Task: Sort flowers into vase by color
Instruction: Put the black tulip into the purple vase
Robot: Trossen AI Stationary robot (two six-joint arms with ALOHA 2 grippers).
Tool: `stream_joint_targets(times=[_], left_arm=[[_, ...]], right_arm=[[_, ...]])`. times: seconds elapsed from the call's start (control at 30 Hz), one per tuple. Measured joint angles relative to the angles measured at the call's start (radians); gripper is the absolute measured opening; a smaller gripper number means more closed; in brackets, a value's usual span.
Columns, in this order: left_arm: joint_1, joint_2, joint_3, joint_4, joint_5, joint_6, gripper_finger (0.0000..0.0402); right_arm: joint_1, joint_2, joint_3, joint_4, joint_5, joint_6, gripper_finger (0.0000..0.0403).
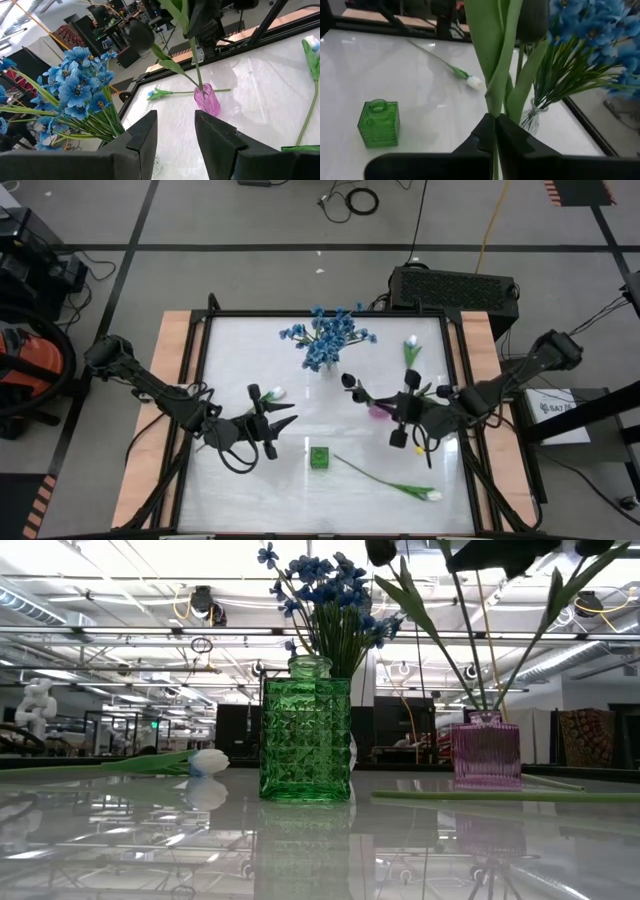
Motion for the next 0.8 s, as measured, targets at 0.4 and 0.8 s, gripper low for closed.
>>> stream_joint_targets(times=[0.4, 0.8], left_arm=[[0.000, 0.000, 0.000, 0.000, 0.000, 0.000, 0.0139], [0.000, 0.000, 0.000, 0.000, 0.000, 0.001, 0.0139]], right_arm=[[0.015, 0.000, -0.158, 0.228, 0.015, -0.098, 0.0002], [0.018, 0.000, -0.157, 0.141, -0.005, -0.075, 0.0002]])
